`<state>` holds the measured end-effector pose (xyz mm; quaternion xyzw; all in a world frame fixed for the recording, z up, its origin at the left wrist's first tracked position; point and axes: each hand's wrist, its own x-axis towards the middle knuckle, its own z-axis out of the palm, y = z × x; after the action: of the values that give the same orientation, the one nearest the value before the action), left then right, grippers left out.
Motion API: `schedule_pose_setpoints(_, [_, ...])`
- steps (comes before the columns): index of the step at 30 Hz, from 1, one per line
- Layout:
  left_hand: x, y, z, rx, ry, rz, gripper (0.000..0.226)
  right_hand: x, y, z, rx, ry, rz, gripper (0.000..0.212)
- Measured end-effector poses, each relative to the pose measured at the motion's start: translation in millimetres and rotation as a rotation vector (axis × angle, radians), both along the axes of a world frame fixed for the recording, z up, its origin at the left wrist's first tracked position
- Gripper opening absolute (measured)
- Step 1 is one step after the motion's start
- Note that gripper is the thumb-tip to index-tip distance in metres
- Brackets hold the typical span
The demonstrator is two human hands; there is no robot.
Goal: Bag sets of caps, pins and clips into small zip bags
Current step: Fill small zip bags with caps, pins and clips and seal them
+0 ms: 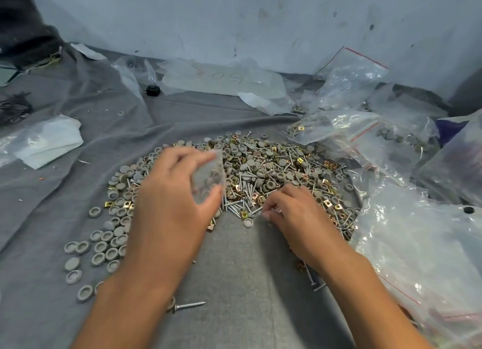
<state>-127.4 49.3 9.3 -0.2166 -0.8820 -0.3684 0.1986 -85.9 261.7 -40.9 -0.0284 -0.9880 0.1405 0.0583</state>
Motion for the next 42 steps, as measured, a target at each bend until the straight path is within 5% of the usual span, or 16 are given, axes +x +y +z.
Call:
schedule_pose_setpoints(11, [-2,6,-19,-0.152,-0.172,-0.109,0.052,-9,-2,-12,0.187,0.010,0.052,0.017])
schedule_pose_setpoints(16, [-3,9,-22,-0.159,-0.199,-0.118,0.051,0,-17,14,-0.317,0.200,0.104,0.007])
schedule_pose_setpoints(22, [0,14,-22,-0.188,-0.196,-0.127,0.048,12,-42,33,-0.111,0.407,0.250,0.014])
schedule_pose_setpoints(28, [0,13,-23,-0.166,-0.203,-0.118,0.049,-3,-27,27,-0.434,0.361,-0.020,0.007])
schedule_pose_setpoints(32, [-1,12,-23,-0.147,-0.203,-0.112,0.052,-15,-19,4,-0.284,0.000,-0.242,0.013])
schedule_pose_setpoints(37, [-4,12,-24,-0.125,-0.190,-0.108,0.050,-27,-39,-5,-0.073,0.036,-0.342,0.029])
schedule_pose_setpoints(42, [-3,11,-25,-0.130,-0.181,-0.114,0.052,-34,-38,-3,0.031,0.008,-0.328,0.023])
